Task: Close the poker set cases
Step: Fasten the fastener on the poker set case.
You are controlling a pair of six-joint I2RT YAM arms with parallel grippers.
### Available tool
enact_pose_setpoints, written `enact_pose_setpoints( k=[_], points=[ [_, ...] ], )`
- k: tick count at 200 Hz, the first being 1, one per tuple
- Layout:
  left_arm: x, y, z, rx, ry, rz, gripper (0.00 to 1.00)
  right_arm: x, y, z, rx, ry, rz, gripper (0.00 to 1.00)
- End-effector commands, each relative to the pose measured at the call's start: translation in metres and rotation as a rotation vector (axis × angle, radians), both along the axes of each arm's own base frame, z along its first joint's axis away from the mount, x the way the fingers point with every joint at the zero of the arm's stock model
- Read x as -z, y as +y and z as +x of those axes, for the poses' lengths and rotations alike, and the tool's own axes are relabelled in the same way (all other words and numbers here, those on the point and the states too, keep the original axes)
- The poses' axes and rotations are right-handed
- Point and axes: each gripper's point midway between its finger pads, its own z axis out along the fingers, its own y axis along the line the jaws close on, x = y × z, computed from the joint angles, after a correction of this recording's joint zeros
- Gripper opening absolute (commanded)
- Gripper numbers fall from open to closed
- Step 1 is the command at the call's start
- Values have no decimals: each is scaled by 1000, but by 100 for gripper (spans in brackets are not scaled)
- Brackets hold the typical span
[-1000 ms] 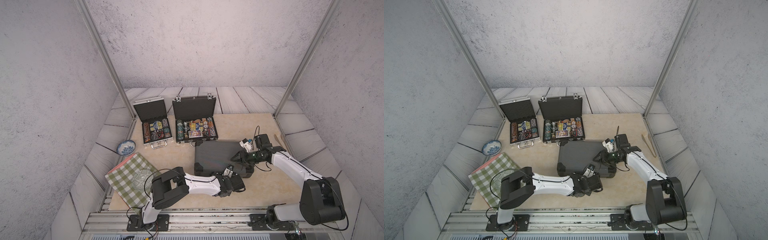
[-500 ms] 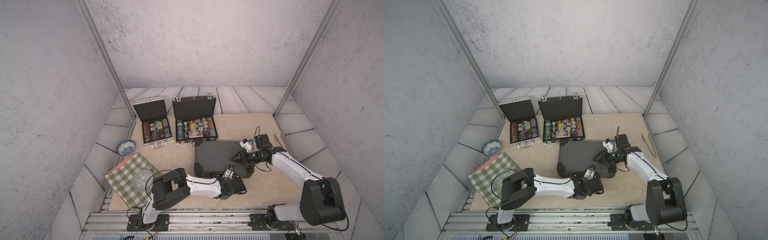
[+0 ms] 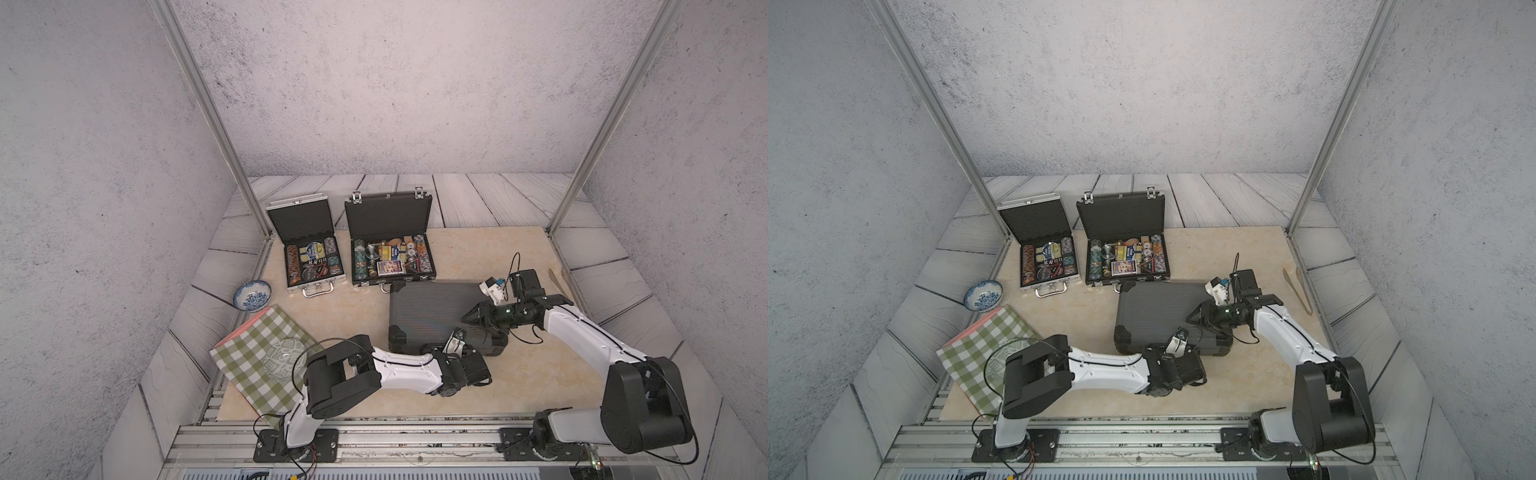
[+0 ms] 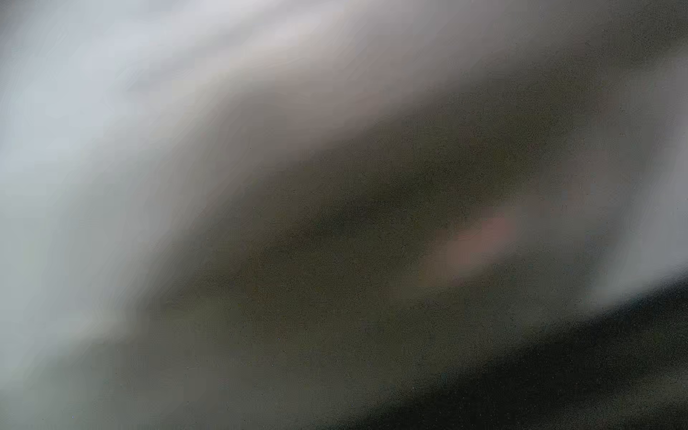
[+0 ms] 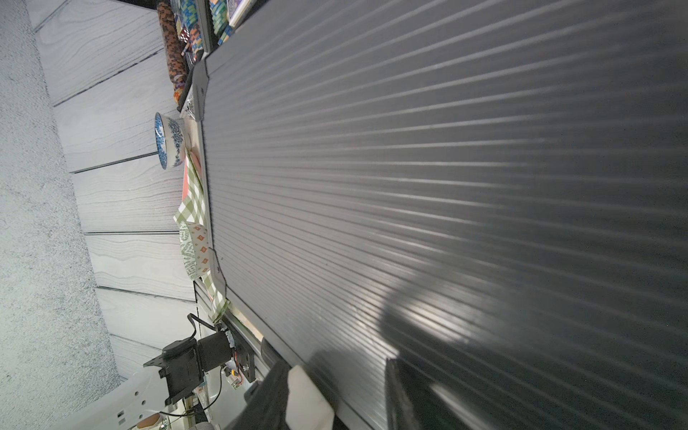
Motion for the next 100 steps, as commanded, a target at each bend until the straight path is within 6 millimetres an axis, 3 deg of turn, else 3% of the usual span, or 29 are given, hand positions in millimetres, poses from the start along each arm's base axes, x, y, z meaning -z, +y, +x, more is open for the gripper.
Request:
enact_pose_setpoints(
  k=[1,26,48,79,100],
  points=[
    [-43,-2,-3,46,67,-106,0,61,-41,-41,66,237,-247,45],
    [-64,-12,-31,137,201,-209,0,61,-41,-41,69,233,-248,45],
    [-78,-14,-42,157,258,-261,0,59,-41,-40,78,230,-244,45],
    [-100,-6,-36,127,251,-329,0,54,-42,-40,79,224,-249,45],
    [-115,9,-20,80,240,-369,0,49,-44,-40,83,218,-258,46]
  ],
)
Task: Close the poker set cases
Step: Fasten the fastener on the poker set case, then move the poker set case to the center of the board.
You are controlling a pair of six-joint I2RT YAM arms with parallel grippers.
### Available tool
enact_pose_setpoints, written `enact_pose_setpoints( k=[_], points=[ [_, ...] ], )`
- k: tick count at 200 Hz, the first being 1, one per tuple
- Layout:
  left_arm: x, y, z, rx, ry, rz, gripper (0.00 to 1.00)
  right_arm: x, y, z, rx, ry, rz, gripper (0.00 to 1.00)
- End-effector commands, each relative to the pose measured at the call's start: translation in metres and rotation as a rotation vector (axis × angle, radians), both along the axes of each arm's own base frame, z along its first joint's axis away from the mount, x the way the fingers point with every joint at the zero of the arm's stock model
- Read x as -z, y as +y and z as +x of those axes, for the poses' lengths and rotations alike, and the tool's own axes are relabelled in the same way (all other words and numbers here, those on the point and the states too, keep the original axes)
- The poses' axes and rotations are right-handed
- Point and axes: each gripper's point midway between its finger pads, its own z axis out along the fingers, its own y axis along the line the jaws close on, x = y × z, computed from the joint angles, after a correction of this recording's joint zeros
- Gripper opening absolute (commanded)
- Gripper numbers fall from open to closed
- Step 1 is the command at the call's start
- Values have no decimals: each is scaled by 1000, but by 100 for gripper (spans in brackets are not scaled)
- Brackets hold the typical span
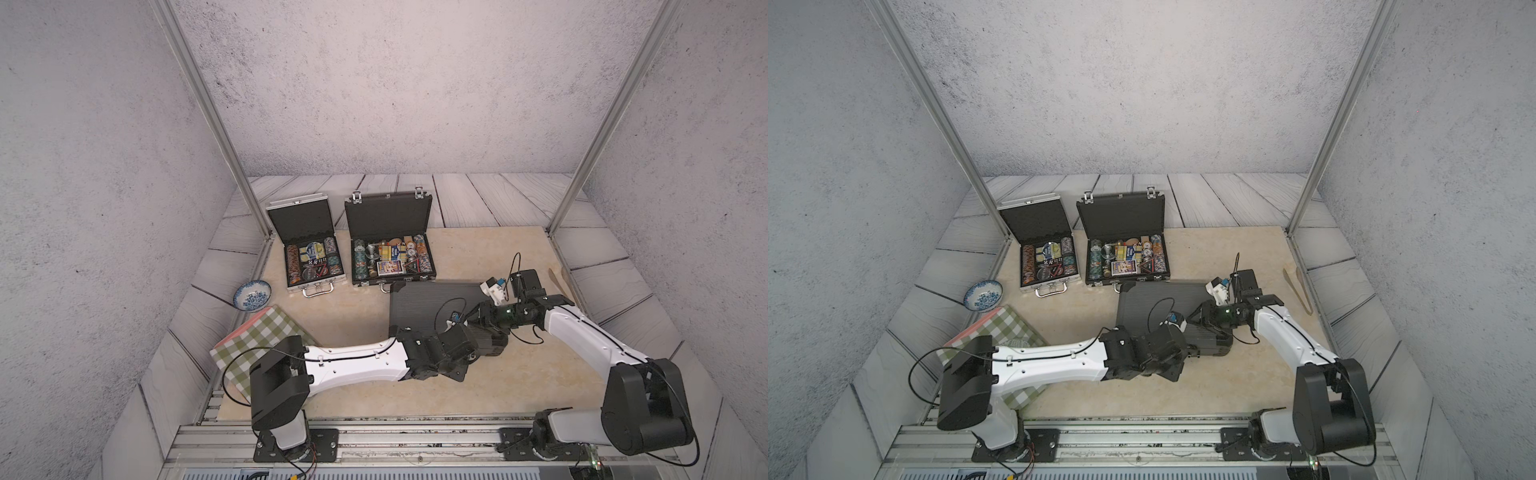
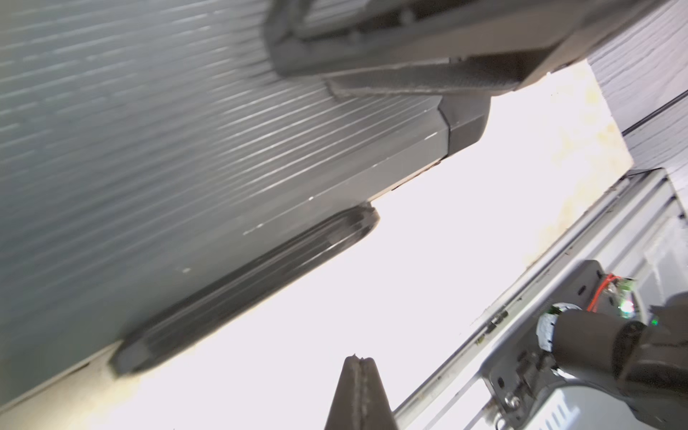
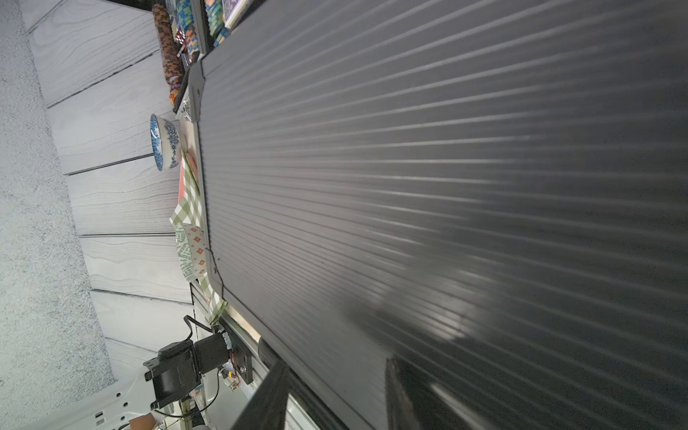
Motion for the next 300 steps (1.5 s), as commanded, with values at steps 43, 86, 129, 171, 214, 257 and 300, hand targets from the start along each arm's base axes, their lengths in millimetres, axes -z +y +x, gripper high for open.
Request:
enact_pose_setpoints(
  k=[43,86,129,171,214,257,300],
  points=[
    [-37,82,59,-208,-33,-48,21,30,-40,-31,87,188,-235,48],
    [-28,148,92,-341,-19,-23,55,4,-40,-17,102,139,-242,63],
    [-8,180,117,-414,28,-25,65,-22,-37,-2,92,91,-225,71],
    [18,176,140,-397,139,-145,73,-36,-35,6,81,68,-233,75],
    [43,148,150,-298,247,-197,72,-42,-29,5,58,53,-236,77],
    [67,121,138,-223,324,-219,70,-44,-25,4,39,40,-240,77],
    [79,76,118,-172,384,-245,64,-42,-27,3,41,41,-248,77]
  ],
)
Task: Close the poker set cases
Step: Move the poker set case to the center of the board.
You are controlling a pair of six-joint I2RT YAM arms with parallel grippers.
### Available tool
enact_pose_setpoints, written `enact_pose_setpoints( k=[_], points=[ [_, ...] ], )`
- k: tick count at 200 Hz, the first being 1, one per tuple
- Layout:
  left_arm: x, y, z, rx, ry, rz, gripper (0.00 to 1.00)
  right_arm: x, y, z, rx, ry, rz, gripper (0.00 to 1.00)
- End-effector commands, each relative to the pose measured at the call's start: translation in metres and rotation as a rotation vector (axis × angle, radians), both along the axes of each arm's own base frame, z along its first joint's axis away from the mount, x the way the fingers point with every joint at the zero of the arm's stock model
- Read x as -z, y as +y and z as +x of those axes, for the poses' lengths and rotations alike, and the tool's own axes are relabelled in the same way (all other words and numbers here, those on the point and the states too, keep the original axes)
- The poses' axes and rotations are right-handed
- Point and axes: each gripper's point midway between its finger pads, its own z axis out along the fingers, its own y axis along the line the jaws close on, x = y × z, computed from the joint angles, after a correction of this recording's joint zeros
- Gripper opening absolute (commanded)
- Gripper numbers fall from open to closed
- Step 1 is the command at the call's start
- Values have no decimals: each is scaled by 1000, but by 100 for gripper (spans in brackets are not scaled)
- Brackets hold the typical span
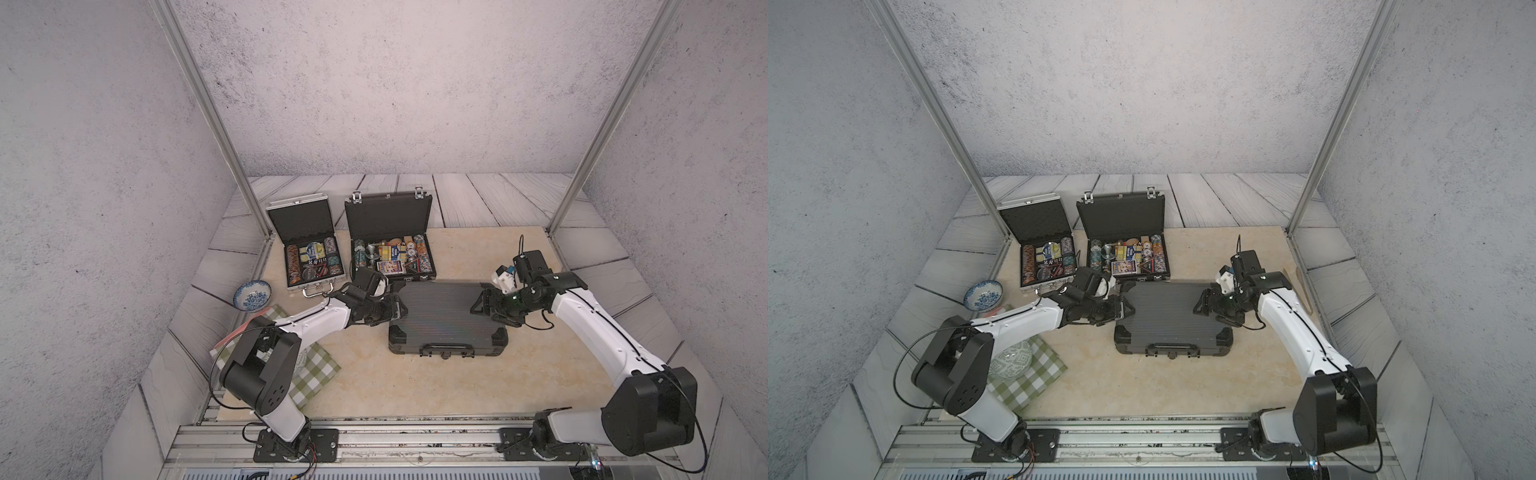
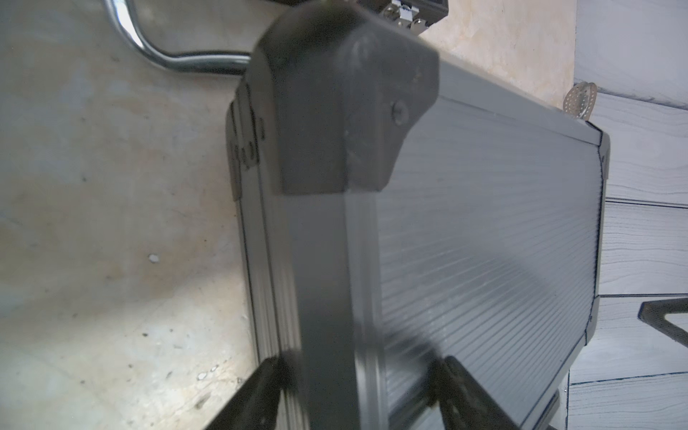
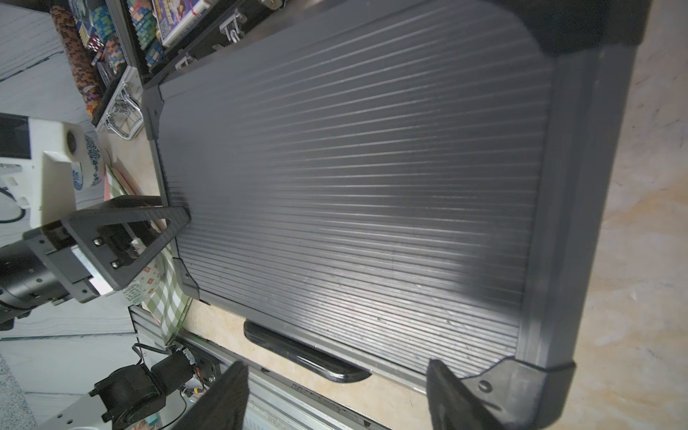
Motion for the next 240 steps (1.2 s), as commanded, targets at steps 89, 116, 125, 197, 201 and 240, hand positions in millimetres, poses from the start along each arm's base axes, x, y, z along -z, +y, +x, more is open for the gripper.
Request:
enact_pose_setpoints(
  k=[89,116,125,197,201,240],
  points=[
    [34,-123,-52,183,102,-32,51,24,-62,-3,171,25,-221,78],
    [35,-118,-51,159,101,-14,51,36,-100,-9,332,40,-240,80],
    [35,-121,-51,164,105,-25,51,38,-108,-11,369,42,-254,81],
    [29,-152,-57,184,112,-70,45,25,-94,-25,400,72,-151,82],
    [29,-153,-57,181,111,-71,46,25,-92,-27,405,78,-140,82],
    [26,-127,-53,133,71,15,57,22,-79,-49,514,166,-32,84]
  ],
)
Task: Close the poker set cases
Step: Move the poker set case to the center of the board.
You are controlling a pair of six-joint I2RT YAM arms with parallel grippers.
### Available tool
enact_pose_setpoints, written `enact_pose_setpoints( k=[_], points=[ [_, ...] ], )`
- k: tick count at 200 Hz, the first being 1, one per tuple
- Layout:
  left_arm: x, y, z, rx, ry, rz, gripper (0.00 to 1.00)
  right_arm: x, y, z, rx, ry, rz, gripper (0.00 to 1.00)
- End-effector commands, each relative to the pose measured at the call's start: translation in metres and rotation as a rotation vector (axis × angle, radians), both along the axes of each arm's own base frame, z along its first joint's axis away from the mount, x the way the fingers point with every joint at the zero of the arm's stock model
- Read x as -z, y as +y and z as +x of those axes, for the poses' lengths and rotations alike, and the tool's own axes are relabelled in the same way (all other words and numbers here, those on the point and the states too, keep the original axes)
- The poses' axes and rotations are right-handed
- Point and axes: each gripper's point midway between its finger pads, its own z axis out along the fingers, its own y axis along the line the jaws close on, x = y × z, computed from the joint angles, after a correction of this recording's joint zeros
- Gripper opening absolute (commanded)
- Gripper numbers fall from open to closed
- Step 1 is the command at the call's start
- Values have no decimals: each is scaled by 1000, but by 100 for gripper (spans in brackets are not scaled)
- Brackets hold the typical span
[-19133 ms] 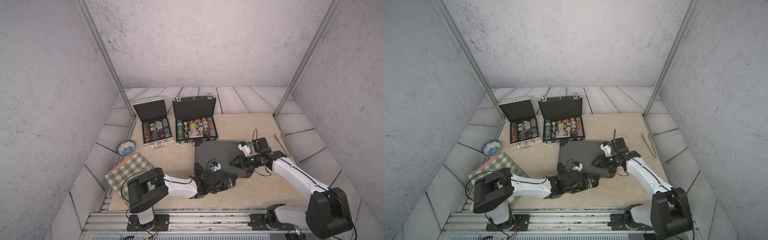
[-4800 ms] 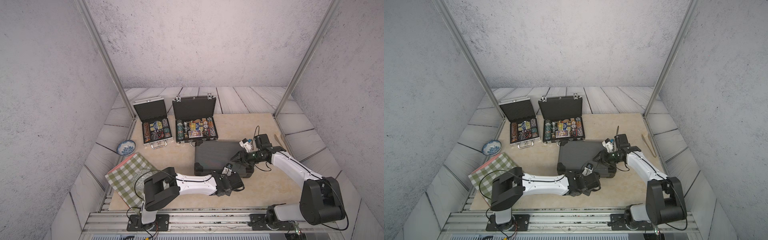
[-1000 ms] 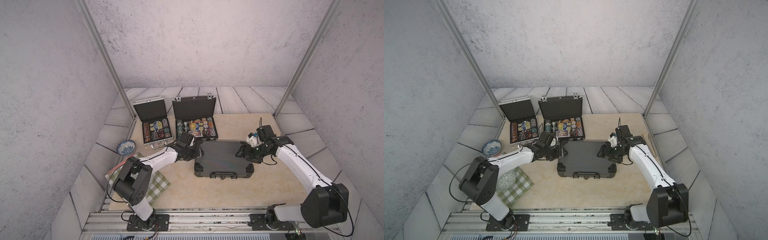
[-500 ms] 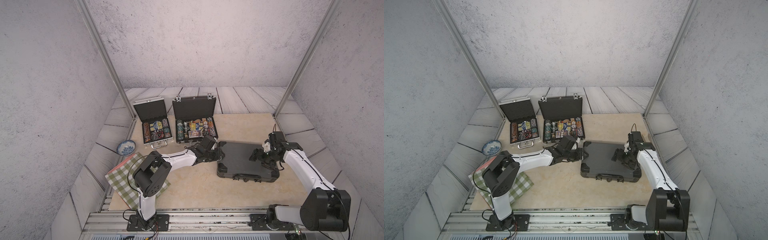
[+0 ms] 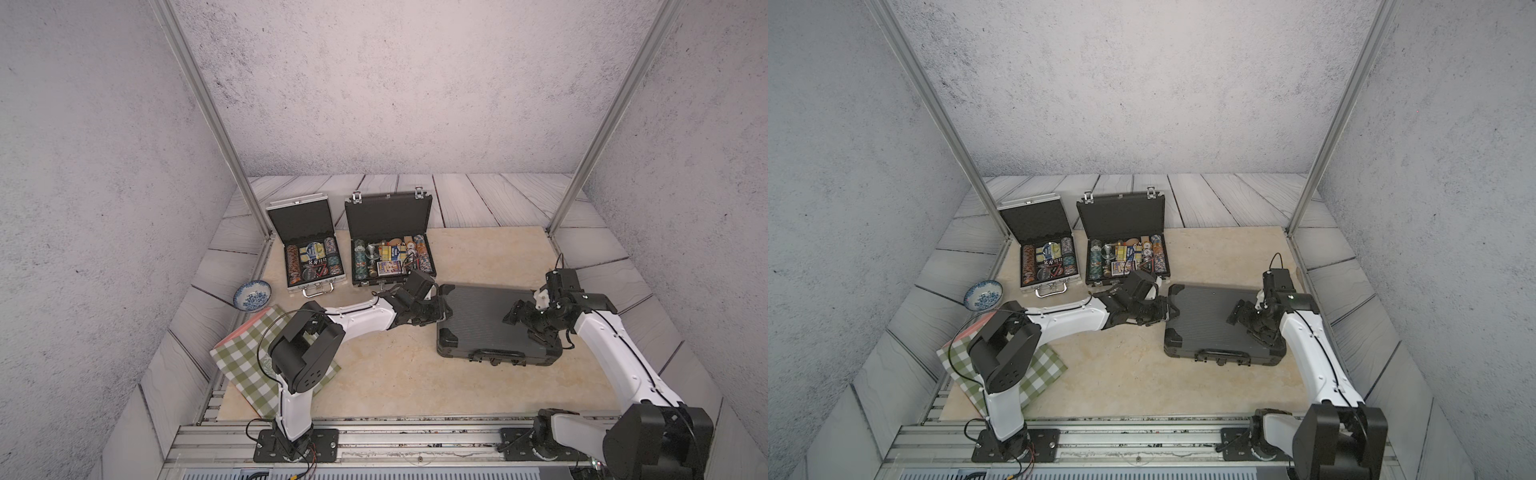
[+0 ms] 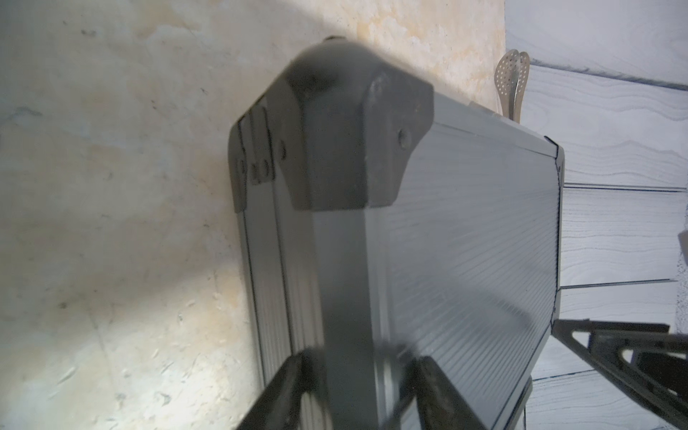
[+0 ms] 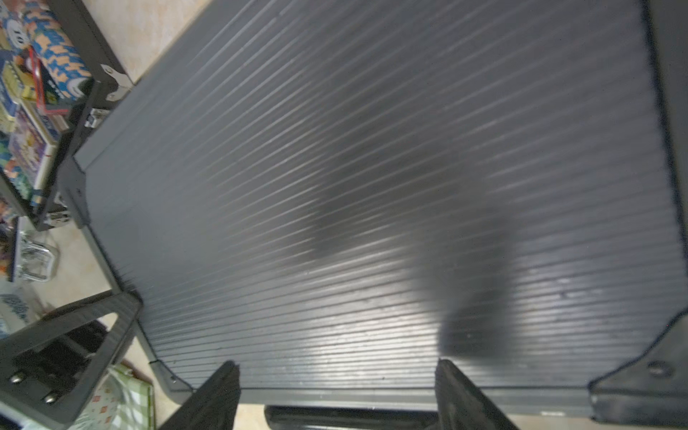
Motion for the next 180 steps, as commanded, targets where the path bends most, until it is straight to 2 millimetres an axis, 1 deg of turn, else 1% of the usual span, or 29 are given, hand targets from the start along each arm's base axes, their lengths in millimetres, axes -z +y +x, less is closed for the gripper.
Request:
enact_pose_setpoints(
  k=[1,32,48,70,96,113,133,149,180],
  points=[
    [36,11,-38,56,86,124,57,-5,11,-22,97,52,98,84],
    [20,49,-25,-17,36,184,62,-14,22,-33,239,77,199,85],
    [9,71,-17,-62,-1,225,63,-14,24,-41,313,107,222,85],
    [-8,99,-8,-111,-44,263,63,-6,26,-51,404,147,237,85],
    [-21,123,-2,-153,-64,274,64,5,26,-60,495,168,225,85],
    [-26,134,0,-176,-73,279,64,10,28,-64,522,173,196,85],
    [-31,140,0,-183,-81,281,64,16,27,-61,557,170,175,85],
    [-32,142,-2,-182,-84,281,64,22,25,-56,593,160,172,85],
    [-33,149,-5,-188,-91,290,65,24,21,-40,638,112,134,85]
  ],
)
